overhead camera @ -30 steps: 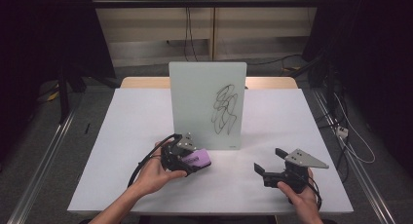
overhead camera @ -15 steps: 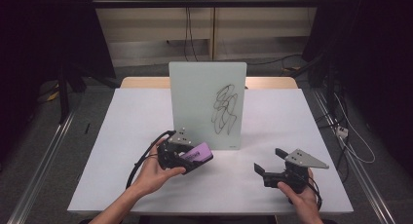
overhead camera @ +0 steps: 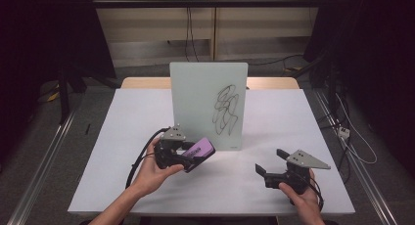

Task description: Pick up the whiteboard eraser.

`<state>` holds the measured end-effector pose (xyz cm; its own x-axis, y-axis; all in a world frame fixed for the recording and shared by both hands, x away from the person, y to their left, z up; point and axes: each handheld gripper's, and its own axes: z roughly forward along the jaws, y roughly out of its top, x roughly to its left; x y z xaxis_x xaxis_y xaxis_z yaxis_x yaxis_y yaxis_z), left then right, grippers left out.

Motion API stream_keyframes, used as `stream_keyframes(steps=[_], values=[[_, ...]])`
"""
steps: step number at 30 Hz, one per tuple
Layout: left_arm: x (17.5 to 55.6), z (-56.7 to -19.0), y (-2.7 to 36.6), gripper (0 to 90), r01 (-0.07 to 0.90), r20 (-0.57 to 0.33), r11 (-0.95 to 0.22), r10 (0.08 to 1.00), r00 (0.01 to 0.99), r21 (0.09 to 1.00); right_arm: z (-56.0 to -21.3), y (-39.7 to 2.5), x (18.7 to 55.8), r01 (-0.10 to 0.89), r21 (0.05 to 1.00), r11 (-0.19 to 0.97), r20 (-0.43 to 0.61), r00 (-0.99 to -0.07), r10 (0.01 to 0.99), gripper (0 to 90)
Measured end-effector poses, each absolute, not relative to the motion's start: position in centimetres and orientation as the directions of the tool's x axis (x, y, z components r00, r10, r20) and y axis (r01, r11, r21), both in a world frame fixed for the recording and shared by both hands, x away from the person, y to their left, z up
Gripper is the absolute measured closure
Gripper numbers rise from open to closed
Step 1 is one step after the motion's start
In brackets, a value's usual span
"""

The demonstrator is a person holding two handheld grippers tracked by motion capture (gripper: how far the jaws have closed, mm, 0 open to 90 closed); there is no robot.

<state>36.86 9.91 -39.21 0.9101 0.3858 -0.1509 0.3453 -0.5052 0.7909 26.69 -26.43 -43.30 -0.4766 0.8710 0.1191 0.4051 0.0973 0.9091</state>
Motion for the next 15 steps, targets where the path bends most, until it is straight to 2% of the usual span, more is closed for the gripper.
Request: stream_keyframes(steps=[15], values=[[36.2,-37.4,10.3,40.5,0.323,-0.131,-0.428,0.419,0.898,0.844,-43.3,-26.4,26.7,0.407,0.908,0.097,0.121,-0.477,0.871,4.5]])
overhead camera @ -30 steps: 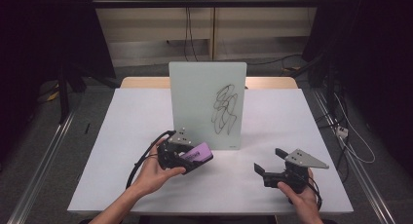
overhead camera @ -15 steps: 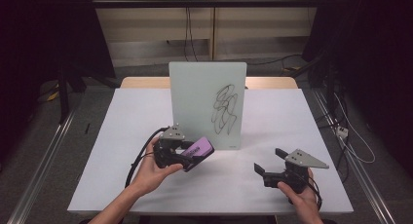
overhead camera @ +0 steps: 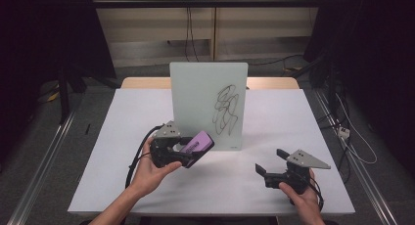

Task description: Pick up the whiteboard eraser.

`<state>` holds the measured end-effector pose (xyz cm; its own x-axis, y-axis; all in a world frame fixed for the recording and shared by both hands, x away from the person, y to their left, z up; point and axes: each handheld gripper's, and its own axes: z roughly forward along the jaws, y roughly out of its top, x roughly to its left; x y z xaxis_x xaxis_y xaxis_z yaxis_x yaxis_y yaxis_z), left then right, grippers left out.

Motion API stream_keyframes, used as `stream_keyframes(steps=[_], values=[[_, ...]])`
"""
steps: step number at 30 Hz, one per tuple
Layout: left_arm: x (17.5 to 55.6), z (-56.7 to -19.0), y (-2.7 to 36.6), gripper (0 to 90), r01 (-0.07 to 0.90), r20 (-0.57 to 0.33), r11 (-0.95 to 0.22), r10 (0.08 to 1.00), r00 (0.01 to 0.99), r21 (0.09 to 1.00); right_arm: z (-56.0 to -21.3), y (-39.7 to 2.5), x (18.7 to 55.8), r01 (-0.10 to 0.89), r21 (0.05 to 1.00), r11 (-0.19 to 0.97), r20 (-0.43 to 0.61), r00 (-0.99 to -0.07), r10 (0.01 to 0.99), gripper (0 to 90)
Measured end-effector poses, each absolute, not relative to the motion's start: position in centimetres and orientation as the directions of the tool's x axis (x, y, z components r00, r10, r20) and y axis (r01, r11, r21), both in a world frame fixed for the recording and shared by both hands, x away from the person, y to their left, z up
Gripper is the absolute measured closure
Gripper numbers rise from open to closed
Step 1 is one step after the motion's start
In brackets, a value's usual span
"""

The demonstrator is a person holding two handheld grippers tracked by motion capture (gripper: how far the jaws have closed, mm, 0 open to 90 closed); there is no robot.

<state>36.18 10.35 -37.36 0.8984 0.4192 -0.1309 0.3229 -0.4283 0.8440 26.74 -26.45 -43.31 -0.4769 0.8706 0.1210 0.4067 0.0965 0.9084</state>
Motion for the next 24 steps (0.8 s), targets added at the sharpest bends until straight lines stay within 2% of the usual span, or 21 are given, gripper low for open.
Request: stream_keyframes(steps=[9,15,24], values=[[35.7,-35.6,9.5,40.5,0.280,-0.088,-0.447,0.403,0.911,0.849,-43.3,-26.5,26.7,0.406,0.909,0.094,0.123,-0.478,0.870,4.5],[35.9,-35.7,9.1,40.4,0.278,-0.087,-0.444,0.405,0.910,0.851,-43.3,-26.5,26.7,0.404,0.910,0.096,0.121,-0.479,0.869,4.5],[35.6,-35.3,9.6,40.5,0.237,-0.052,-0.402,0.421,0.906,0.884,-43.3,-26.5,26.8,0.410,0.907,0.092,0.125,-0.472,0.873,4.5]])
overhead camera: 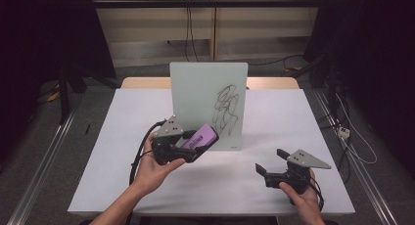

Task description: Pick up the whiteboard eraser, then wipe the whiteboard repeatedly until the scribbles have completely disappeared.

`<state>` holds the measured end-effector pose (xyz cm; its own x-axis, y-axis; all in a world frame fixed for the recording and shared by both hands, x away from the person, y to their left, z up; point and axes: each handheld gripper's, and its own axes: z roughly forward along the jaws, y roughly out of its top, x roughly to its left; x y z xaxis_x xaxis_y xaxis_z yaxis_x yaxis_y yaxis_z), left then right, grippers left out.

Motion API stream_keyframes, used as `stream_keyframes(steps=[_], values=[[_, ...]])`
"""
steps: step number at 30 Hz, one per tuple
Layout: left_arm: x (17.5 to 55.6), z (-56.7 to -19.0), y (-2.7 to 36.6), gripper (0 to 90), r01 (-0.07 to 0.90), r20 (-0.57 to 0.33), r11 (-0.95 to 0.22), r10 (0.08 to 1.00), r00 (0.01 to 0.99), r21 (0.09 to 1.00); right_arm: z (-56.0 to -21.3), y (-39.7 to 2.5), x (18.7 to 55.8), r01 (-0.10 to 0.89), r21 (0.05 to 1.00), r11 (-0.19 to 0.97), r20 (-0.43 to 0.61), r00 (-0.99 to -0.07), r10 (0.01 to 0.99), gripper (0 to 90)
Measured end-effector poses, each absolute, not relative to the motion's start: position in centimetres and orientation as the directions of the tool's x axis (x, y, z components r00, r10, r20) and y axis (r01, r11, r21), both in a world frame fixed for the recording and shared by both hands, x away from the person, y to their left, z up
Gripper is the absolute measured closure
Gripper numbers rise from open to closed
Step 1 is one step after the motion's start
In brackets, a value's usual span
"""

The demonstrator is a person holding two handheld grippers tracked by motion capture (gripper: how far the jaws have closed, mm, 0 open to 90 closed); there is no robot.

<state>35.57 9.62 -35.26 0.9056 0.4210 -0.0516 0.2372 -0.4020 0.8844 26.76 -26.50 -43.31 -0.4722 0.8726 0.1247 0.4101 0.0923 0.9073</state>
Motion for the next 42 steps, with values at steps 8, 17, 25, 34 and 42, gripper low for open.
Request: stream_keyframes(steps=[8,17,25,34,42], values=[[35.6,-35.1,9.9,40.5,0.189,0.004,-0.403,0.431,0.902,0.895,-43.4,-26.5,26.9,0.416,0.906,0.079,0.135,-0.461,0.877,4.5],[35.6,-34.5,9.7,40.5,0.090,0.124,-0.440,0.435,0.892,0.893,-43.3,-26.5,26.8,0.409,0.908,0.089,0.128,-0.473,0.872,4.5],[35.9,-33.4,8.4,40.5,0.052,0.173,-0.466,0.427,0.887,0.883,-43.3,-26.7,26.6,0.409,0.908,0.089,0.130,-0.478,0.869,4.6],[37.1,-31.4,6.5,40.5,0.013,0.215,-0.483,0.413,0.885,0.876,-43.3,-26.7,26.7,0.413,0.908,0.073,0.141,-0.465,0.874,4.6],[38.4,-29.5,4.4,40.5,-0.057,0.293,-0.511,0.394,0.871,0.858,-43.3,-26.7,26.4,0.408,0.909,0.088,0.132,-0.480,0.867,4.5]])
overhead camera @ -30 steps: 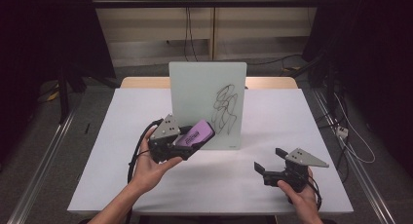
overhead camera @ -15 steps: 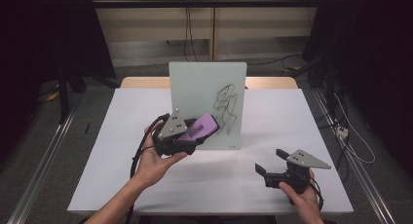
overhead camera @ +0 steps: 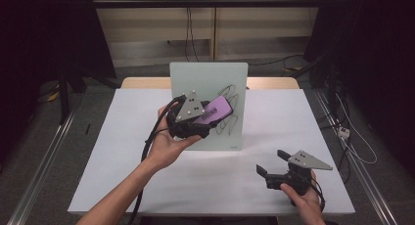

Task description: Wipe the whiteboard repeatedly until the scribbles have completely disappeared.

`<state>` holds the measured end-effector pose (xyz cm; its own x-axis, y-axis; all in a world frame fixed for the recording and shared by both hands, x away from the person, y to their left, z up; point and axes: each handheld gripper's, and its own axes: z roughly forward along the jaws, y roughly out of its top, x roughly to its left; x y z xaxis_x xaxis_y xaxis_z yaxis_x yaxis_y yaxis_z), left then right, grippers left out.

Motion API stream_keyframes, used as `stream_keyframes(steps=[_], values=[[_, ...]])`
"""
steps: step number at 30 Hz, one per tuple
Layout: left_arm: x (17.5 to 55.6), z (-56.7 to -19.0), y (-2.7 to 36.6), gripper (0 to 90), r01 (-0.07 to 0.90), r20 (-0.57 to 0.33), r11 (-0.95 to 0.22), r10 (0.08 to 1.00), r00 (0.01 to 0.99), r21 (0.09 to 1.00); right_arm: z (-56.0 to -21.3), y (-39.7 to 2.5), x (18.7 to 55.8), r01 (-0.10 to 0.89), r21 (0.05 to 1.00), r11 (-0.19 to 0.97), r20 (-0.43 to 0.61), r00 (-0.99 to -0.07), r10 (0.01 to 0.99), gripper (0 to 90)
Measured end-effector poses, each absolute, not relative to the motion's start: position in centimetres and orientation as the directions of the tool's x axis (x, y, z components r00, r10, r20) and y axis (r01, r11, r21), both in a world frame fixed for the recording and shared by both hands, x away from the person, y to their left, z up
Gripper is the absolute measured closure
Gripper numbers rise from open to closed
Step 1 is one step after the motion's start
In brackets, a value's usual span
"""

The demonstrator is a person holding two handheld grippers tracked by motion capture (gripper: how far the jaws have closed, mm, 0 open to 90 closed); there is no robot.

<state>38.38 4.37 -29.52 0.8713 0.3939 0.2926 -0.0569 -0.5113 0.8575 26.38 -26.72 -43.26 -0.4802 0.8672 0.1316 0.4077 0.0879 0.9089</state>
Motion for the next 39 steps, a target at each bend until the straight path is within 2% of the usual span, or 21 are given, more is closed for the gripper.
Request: stream_keyframes(steps=[14,25,39], values=[[40.3,-28.8,3.4,40.5,-0.068,0.306,-0.474,0.444,0.842,0.878,-43.3,-26.6,26.5,0.410,0.907,0.091,0.130,-0.479,0.868,4.5],[41.3,-28.1,1.5,40.5,-0.136,0.399,-0.518,0.439,0.805,0.844,-43.3,-26.7,26.4,0.410,0.908,0.092,0.130,-0.482,0.866,4.6],[42.3,-27.6,0.3,40.6,-0.182,0.474,-0.570,0.417,0.776,0.801,-43.3,-26.7,26.4,0.409,0.907,0.095,0.127,-0.483,0.866,4.5]])
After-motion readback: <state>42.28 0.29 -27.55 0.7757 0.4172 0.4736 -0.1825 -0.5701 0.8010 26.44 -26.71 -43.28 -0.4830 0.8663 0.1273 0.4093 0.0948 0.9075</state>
